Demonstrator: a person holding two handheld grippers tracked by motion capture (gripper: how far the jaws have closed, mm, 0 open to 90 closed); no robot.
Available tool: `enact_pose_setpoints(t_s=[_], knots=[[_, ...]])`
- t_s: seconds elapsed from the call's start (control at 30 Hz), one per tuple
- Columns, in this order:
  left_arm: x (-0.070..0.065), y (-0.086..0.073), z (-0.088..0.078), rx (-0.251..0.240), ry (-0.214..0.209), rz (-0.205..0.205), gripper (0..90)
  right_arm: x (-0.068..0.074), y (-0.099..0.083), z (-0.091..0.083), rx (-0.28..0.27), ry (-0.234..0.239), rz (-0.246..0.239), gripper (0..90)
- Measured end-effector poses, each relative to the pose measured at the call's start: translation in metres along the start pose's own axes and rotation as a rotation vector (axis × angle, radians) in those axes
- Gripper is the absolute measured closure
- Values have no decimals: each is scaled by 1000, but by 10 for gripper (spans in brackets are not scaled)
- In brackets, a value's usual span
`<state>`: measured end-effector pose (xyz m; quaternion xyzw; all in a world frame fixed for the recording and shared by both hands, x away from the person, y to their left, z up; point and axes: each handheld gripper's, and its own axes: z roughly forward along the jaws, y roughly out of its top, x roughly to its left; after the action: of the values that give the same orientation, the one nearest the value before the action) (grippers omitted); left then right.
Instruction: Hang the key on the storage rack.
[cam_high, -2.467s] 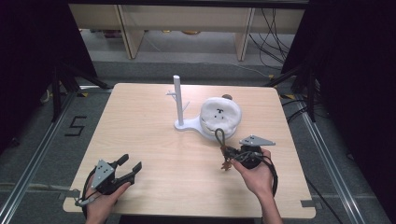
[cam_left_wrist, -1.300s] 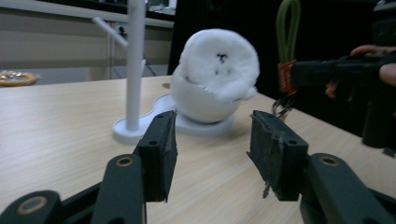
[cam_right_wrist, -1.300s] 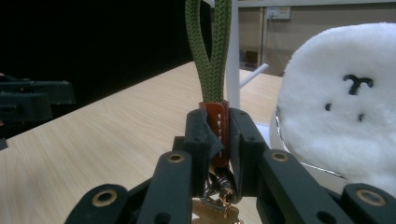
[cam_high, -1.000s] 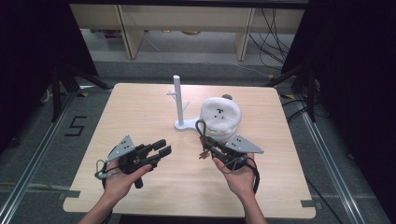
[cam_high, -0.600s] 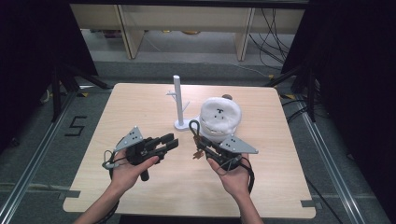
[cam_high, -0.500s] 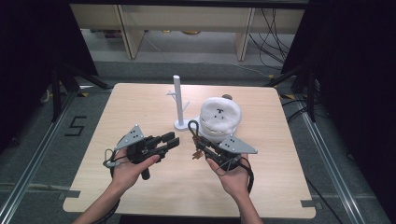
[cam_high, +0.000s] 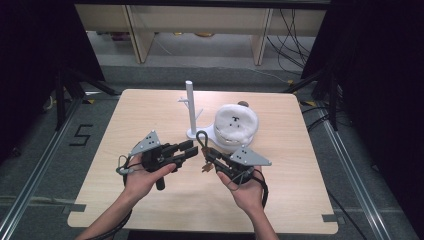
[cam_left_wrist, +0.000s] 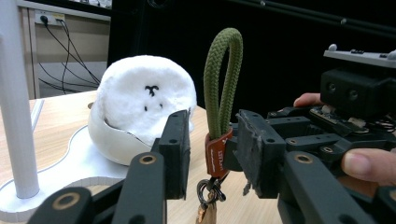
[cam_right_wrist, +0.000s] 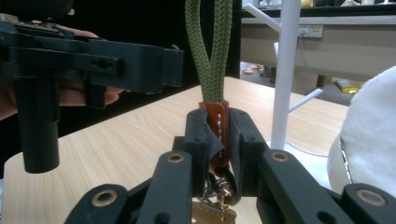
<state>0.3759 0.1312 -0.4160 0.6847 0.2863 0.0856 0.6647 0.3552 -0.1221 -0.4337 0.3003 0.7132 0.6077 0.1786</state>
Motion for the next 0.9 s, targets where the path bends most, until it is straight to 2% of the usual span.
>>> enact_pose_setpoints(t_s=[0.03,0.1,0.13,0.17,0.3,0.43,0.47,0.5,0.53,0.6,0.63,0.7,0.77,0.9], knots=[[0,0,1,3,4,-1,647,0,0,1,-4,4,-12,795],[1,-1,2,4,1,4,657,2,-2,2,5,11,1,794],[1,-1,3,5,3,4,662,1,-2,2,4,9,-22,795],[1,-1,3,3,1,4,670,2,-3,3,3,18,-8,795],[1,1,4,15,-4,5,696,3,-3,4,1,19,-4,794],[3,1,4,9,-13,-3,723,5,-3,5,12,22,-23,794],[3,2,3,6,-16,-7,736,5,-3,4,4,12,-40,794],[2,2,3,2,-20,-8,750,7,-4,5,7,23,-18,795],[2,2,3,4,-22,-8,760,7,-4,6,11,27,-28,795],[2,3,2,5,-23,-5,781,8,-4,6,10,37,-17,794],[2,3,2,4,-21,-5,794,7,-3,5,7,18,-44,794],[3,4,1,0,-27,-12,822,9,-3,6,16,34,-14,794],[3,4,0,4,-26,-10,831,8,-2,6,13,34,-28,793],[3,6,-1,1,-27,-3,835,9,-2,8,9,46,-23,791]])
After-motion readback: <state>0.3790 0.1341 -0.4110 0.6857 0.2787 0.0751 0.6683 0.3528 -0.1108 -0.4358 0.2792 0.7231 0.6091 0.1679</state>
